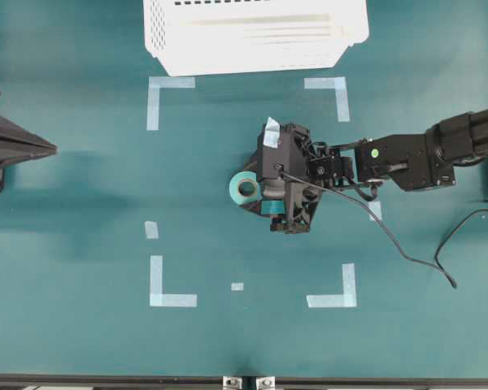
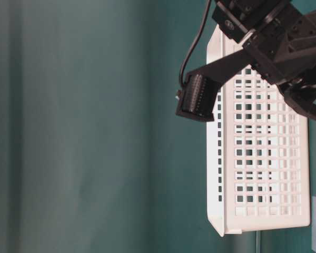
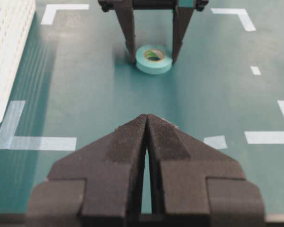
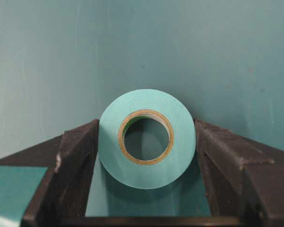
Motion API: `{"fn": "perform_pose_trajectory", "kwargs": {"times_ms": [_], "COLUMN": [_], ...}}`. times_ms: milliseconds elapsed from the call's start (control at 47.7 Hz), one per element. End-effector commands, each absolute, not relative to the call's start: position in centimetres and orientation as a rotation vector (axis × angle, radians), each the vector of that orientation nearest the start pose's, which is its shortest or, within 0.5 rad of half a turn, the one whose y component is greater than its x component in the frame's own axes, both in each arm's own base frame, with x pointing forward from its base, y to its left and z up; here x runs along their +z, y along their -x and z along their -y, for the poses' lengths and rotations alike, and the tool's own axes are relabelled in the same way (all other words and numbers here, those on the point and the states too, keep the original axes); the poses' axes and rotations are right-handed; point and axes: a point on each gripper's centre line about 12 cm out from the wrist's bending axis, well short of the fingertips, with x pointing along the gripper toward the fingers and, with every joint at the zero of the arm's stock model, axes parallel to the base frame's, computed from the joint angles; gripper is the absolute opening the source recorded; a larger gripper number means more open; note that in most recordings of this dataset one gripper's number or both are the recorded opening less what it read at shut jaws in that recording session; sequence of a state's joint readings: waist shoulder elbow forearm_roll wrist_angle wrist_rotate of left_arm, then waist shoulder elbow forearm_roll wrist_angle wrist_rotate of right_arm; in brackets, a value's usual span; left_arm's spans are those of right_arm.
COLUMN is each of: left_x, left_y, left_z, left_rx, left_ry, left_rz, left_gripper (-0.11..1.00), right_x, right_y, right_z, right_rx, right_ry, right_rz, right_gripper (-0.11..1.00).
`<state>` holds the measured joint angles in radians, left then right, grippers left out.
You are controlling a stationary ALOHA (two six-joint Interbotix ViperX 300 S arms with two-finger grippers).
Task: Put the tape in the middle into the white basket.
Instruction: 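Close the right gripper on the teal tape roll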
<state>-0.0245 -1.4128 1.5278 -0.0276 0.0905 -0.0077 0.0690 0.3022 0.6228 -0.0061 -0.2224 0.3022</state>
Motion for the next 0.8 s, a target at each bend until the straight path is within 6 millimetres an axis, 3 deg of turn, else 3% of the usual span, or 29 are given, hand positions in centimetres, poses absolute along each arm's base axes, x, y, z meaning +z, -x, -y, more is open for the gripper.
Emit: {"fn": "perform_pose_trajectory", "kwargs": {"times_ms": [0, 294, 776], "left_x": [18.0, 18.0, 18.0], "left_y": [-12.8, -12.8, -12.8], "left_z": [0.3, 0.3, 0.3], "left_rx": [-0.022, -0.020, -0.022], "left_ry": [0.033, 0.032, 0.033], "left_rz": [-0.192, -0.192, -0.191], "left_gripper": [-0.11, -0.11, -0.11], "right_x": [9.1, 10.4, 16.9], "right_y": [-42.2, -42.3, -41.6], "right_z": [-3.1, -3.1, -3.3], "right_rx": [-0.031, -0.026, -0.016], "right_ry": [-0.262, -0.263, -0.293], "right_rz": [-0.684, -0.660, -0.574], "right_gripper": [0.67, 0.67, 0.67]}}
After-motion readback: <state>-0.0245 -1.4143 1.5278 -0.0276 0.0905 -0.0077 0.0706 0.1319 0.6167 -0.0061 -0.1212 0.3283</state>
